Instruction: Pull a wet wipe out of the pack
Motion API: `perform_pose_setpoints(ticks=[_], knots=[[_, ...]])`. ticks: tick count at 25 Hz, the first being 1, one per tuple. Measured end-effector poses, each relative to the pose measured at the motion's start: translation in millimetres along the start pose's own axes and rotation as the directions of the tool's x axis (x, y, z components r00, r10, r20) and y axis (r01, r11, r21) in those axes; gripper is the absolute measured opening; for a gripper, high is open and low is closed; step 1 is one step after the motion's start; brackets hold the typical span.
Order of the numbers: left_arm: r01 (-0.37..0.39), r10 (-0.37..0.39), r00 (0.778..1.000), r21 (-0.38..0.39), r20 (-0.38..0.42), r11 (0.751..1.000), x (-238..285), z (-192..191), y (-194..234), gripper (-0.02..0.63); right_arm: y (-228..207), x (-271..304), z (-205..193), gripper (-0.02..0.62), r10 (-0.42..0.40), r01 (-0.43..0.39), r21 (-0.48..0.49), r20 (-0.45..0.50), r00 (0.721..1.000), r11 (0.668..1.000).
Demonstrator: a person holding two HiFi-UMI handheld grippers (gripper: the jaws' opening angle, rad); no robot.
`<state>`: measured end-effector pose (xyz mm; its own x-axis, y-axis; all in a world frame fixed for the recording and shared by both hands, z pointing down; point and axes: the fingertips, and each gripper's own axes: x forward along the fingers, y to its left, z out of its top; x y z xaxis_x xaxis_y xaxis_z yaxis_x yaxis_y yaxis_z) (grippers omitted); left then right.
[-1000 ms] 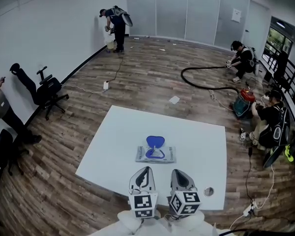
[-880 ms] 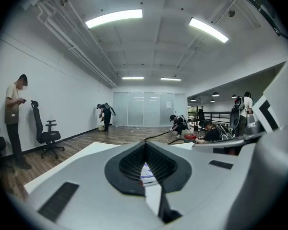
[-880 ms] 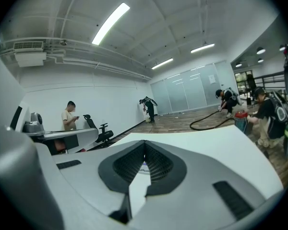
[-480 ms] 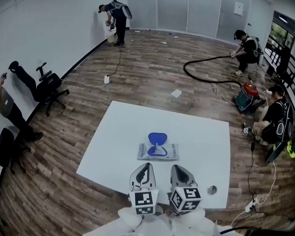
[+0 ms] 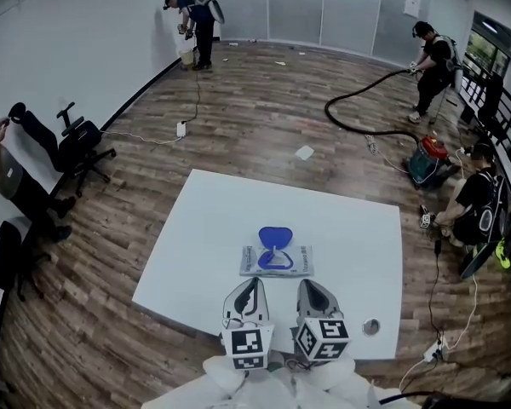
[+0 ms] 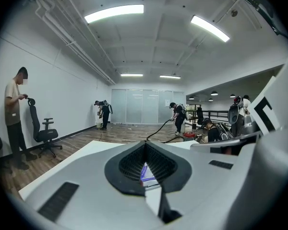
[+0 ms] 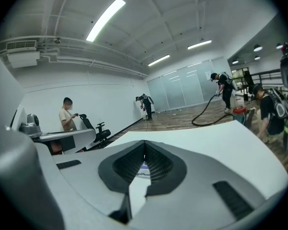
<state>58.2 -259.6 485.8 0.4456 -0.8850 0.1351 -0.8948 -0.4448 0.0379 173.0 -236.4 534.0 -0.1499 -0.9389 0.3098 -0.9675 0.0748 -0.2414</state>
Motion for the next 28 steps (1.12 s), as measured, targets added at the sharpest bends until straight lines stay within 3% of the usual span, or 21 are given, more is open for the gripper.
perform_pose_setpoints(ticks=[14, 22, 28], knots=[[-0.059, 0.058, 0.997, -0.012, -0.041, 0.998, -2.9, -14.6, 28.0, -0.003, 1.1, 38.8, -16.2, 0.011, 0.038, -0.038, 0.007, -0.018, 0.999, 0.999], [-0.078, 0.076, 0.995, -0.021, -0.071, 0.997, -0.6, -26.3, 36.5, -0.003, -4.1, 69.9, -36.5, 0.012, 0.056, -0.055, 0.017, -0.080, 0.995, 0.998], [-0.102, 0.098, 0.989, -0.030, -0.108, 0.994, 3.8, -34.8, 45.5, -0.003, -13.2, 94.0, -54.8, 0.049, 0.063, -0.055, 0.060, -0.131, 0.989, 0.997]])
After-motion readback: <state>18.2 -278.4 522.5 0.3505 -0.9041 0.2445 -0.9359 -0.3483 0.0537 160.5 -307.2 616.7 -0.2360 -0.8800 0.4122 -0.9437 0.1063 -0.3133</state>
